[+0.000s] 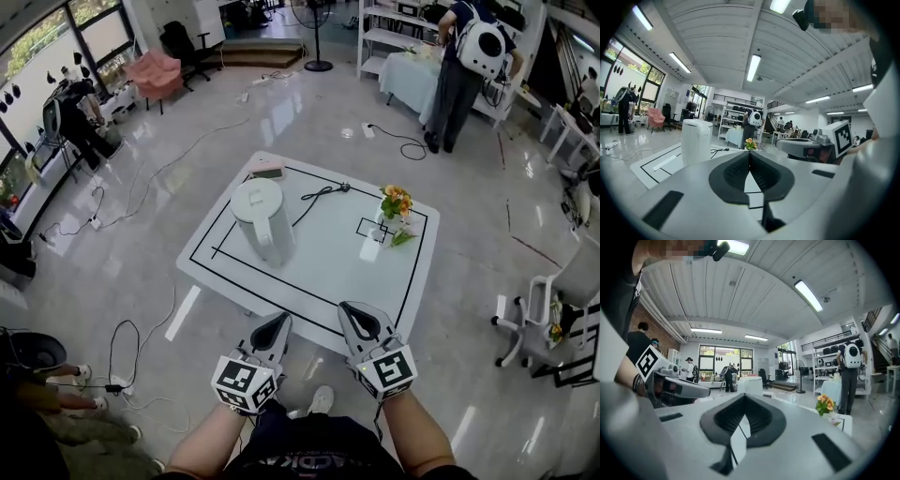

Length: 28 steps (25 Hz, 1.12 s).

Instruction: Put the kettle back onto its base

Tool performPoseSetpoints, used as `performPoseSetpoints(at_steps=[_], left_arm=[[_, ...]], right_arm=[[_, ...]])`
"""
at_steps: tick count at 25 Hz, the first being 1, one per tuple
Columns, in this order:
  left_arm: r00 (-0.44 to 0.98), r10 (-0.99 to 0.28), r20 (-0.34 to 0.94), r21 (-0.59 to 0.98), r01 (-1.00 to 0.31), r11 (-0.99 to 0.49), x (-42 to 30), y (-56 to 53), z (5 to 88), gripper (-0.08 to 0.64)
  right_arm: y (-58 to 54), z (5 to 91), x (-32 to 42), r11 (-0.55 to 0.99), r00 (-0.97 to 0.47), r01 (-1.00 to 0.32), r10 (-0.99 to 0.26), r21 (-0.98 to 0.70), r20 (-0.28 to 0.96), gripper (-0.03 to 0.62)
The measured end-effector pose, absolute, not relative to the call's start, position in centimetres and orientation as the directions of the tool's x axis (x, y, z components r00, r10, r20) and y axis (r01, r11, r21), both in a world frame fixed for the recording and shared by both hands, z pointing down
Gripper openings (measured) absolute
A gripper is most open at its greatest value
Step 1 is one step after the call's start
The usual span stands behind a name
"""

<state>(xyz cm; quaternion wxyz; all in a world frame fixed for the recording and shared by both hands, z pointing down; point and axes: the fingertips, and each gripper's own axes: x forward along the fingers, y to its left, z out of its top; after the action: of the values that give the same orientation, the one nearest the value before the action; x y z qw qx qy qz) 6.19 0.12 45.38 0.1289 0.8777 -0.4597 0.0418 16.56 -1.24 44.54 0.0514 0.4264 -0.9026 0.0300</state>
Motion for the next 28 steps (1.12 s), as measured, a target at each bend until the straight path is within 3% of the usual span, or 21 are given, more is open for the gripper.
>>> performPoseSetpoints(at_steps=[13,28], left_arm=[[0.500,-0.849,0.170,0.173,-0.864,-0.474,4.6,4.0,44.0,0.003],[0.539,-0.830,0.145,0.147,-0.841,-0.521,6.9,4.3,42.5,0.003]], right_arm=[[2.3,44.0,15.3,0.682,-0.676,-0.732,-0.727,0.009,0.118,0.002],[3.7,43.1,16.7,0.661,-0.657,-0.750,-0.747,0.015,0.103,0.002]])
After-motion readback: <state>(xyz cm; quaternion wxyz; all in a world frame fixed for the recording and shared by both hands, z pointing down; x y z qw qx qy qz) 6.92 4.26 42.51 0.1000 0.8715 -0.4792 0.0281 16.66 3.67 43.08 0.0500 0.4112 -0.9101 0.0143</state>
